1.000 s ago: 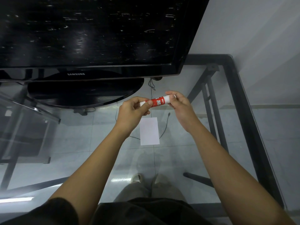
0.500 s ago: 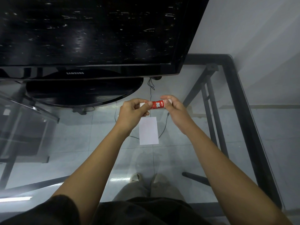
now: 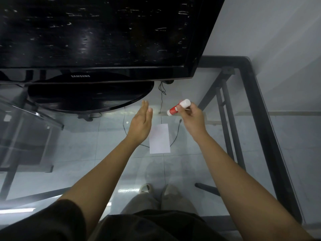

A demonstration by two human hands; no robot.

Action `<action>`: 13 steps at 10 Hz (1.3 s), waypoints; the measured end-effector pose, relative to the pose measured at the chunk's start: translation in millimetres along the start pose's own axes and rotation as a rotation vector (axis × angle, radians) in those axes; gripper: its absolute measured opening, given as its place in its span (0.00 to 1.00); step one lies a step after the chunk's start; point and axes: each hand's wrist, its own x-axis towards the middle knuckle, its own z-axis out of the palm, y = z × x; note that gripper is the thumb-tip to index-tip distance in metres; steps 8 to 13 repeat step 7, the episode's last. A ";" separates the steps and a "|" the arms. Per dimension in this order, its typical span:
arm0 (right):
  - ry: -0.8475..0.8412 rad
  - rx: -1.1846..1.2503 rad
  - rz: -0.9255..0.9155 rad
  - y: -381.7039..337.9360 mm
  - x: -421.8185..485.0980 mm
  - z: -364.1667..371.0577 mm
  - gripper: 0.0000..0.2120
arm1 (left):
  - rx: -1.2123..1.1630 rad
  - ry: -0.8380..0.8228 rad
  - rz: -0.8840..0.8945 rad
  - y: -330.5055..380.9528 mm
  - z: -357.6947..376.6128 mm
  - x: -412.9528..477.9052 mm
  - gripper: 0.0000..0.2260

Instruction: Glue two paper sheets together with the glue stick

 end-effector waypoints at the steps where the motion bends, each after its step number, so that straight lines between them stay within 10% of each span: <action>1: -0.011 -0.146 -0.017 13.1 3.6 -1.7 0.01 | 0.207 -0.014 0.053 -28.0 1.0 2.3 0.24; 4: -0.109 -0.475 -0.093 29.7 16.1 -7.0 0.14 | 0.722 -0.040 0.001 -93.6 9.1 0.4 0.26; 13: -0.158 -0.579 -0.054 28.2 15.0 -7.4 0.21 | 0.679 -0.049 0.026 -93.5 7.9 1.3 0.27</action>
